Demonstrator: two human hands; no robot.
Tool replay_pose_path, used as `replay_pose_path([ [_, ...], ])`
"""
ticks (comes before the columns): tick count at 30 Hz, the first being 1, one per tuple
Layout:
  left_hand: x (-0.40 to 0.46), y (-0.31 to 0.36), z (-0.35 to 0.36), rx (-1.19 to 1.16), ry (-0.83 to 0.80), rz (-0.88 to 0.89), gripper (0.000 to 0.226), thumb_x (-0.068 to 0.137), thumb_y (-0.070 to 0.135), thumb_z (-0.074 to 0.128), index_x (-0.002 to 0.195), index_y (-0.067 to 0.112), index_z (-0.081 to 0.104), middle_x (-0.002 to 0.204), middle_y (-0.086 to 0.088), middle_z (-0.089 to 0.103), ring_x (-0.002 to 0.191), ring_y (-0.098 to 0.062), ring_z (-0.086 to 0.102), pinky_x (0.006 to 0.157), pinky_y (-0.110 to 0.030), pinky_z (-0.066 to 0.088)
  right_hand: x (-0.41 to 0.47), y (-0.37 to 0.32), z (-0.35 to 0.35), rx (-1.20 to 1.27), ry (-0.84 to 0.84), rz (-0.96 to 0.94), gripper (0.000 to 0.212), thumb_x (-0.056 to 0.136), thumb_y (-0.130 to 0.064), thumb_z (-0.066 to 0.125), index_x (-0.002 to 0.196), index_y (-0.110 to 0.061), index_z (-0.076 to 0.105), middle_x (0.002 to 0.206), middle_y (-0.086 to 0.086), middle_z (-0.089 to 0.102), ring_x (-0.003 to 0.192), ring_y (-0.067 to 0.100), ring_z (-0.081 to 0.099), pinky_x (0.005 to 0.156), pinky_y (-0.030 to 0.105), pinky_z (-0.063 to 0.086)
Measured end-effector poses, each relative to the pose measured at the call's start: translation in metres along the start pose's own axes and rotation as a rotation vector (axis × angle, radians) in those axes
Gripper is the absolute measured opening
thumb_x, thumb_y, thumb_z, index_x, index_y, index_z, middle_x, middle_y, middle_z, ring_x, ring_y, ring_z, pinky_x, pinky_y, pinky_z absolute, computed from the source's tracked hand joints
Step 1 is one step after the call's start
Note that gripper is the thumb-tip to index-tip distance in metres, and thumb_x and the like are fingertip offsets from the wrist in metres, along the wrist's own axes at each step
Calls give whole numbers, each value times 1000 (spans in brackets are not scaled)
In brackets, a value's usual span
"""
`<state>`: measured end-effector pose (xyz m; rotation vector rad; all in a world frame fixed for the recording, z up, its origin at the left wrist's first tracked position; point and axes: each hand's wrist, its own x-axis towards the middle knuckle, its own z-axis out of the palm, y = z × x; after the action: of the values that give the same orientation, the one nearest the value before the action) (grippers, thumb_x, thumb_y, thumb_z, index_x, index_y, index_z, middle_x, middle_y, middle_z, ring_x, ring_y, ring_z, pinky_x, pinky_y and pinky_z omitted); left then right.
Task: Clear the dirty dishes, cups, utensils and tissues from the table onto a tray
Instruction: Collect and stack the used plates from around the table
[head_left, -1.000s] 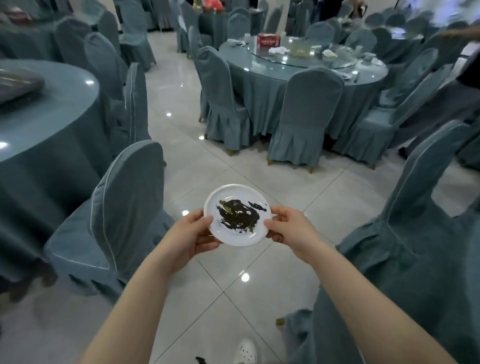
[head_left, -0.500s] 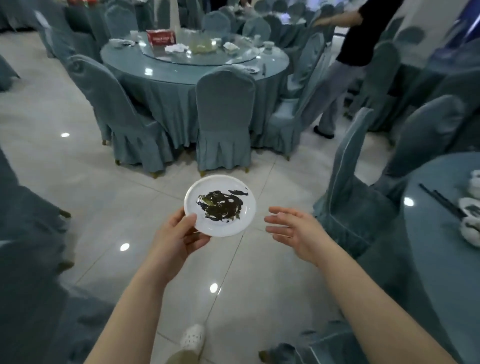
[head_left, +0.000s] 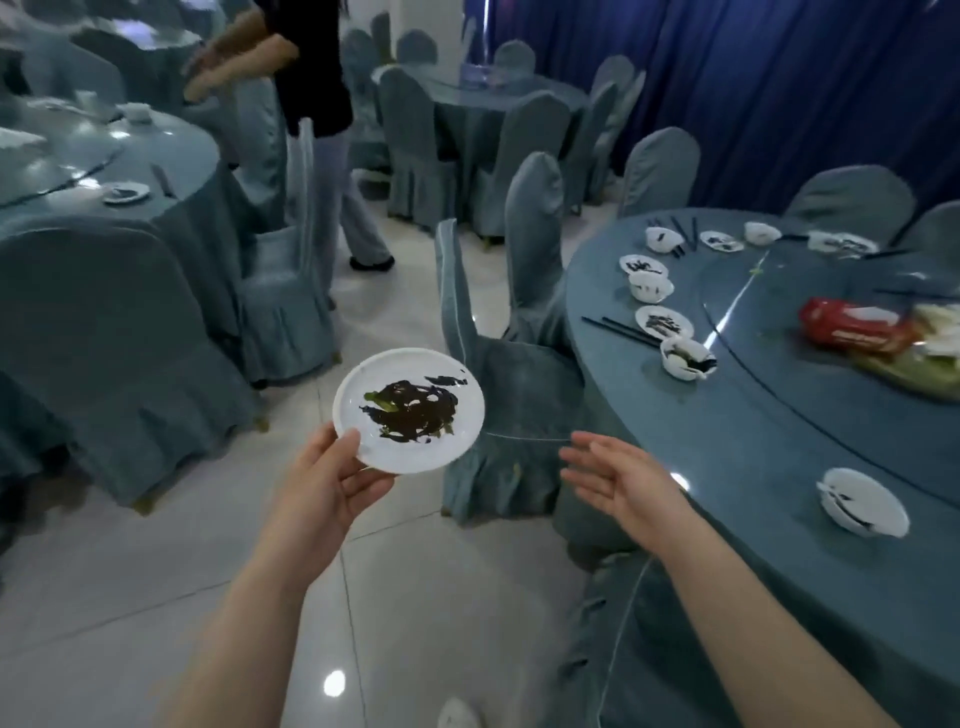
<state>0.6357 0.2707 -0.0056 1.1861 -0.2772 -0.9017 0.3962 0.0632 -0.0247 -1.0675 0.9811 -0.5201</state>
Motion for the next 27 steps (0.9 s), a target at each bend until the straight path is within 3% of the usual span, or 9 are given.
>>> replay_pose_path([
  [4,66,-2,35,20,-82,-58,18,98,20,49,112,20,60,90,-6,74,70,-17,71,56,-23,55,37,-15,-29,66,129,-6,19,97,-20,50,106,-18,67,103,5,74,89,21,72,74,32,50],
  [13,202,0,116,69,-163,-115,17,98,19,49,112,18,59,85,-4,74,64,-13,69,55,-22,55,147,-51,-76,170,240,28,19,97,-21,51,107,-16,66,101,2,74,83,18,71,66,27,49],
  [27,402,2,258,117,-331,-159,17,99,19,46,110,19,59,78,0,73,60,-8,66,54,-22,55,272,-135,-162,75,600,-44,12,88,-8,61,94,-17,67,81,1,73,62,13,64,56,24,39],
])
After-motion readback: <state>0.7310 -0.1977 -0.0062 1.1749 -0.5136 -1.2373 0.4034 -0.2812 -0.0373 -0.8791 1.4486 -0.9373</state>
